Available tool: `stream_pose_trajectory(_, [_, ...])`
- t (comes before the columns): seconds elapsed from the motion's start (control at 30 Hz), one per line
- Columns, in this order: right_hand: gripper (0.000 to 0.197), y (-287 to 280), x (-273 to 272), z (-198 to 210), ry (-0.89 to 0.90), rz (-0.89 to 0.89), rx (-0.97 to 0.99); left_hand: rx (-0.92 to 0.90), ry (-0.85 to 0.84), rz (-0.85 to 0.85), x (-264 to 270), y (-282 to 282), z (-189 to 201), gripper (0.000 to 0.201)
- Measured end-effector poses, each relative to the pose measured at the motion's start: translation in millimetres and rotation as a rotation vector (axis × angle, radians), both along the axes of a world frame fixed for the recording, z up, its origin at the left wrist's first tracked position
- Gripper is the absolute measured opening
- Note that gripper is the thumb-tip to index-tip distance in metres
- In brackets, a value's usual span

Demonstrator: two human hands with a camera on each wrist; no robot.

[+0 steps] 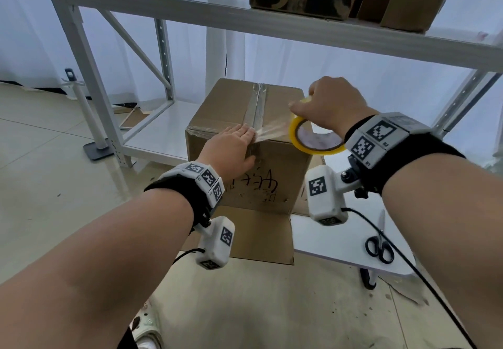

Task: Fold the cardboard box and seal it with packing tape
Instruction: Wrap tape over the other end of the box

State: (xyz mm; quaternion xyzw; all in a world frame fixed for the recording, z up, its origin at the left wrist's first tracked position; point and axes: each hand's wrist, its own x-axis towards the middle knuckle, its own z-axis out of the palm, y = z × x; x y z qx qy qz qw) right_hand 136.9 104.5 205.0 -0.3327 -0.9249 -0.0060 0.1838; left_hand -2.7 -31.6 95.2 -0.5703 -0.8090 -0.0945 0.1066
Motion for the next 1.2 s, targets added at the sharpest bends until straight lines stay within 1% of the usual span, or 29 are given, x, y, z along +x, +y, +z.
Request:
stream_pose_trajectory(0.07, [0.046, 5.8, 10.3, 1.0, -0.105, -0.044, 0.099, -0.005, 0.001, 0.004, 4.0, 1.6, -1.5, 0.068])
stream_pose_trajectory(0.1, [0.049, 8.2, 15.1, -0.2, -0.135, -0.061, 0.108, -0.005, 0.001, 0.01, 6.2, 2.9, -2.2, 0.069])
stream_pose_trajectory(0.23, [0.047, 12.3, 19.0, -9.8, -0.188, -0.109, 0.029, -0.014, -0.023, 0.014, 7.0, 3.5, -0.2, 0.071])
stream_pose_trajectory(0.37, [0.048, 10.6, 15.3, -8.7, -0.242, -0.144, 0.022, -0.041, -0.03, 0.004, 9.8, 0.6, 3.0, 0.069])
stream_pose_trajectory(0.5, [0.042, 11.1, 12.0, -10.5, -0.276, -0.178, 0.022, -0.081, -0.023, 0.035, 15.0, 2.6, 9.4, 0.066])
stream_pose_trajectory(0.7, [0.038, 9.2, 13.9, -13.6, -0.252, -0.178, 0.049, -0.155, 0.002, 0.086, 24.0, 10.5, 14.4, 0.069])
stream_pose_trajectory(0.83, [0.027, 10.3, 17.1, -13.7, -0.158, -0.137, 0.016, -0.242, 0.025, 0.152, 33.0, 20.1, 14.8, 0.076])
stream_pose_trajectory(0.93, [0.025, 13.0, 19.5, -15.3, -0.119, -0.098, 0.013, -0.289, 0.034, 0.185, 37.3, 26.4, 13.9, 0.077])
stream_pose_trajectory(1.03, [0.025, 18.4, 20.9, -17.5, -0.109, -0.095, 0.027, -0.278, 0.048, 0.172, 35.1, 25.1, 15.9, 0.07])
stream_pose_trajectory(1.13, [0.025, 20.6, 23.1, -19.4, -0.095, -0.106, 0.01, -0.212, 0.051, 0.108, 23.2, 16.2, 19.1, 0.062])
stream_pose_trajectory(1.2, [0.024, 19.6, 23.2, -21.4, -0.093, -0.106, -0.008, -0.168, 0.018, 0.1, 8.1, 4.8, 18.7, 0.06])
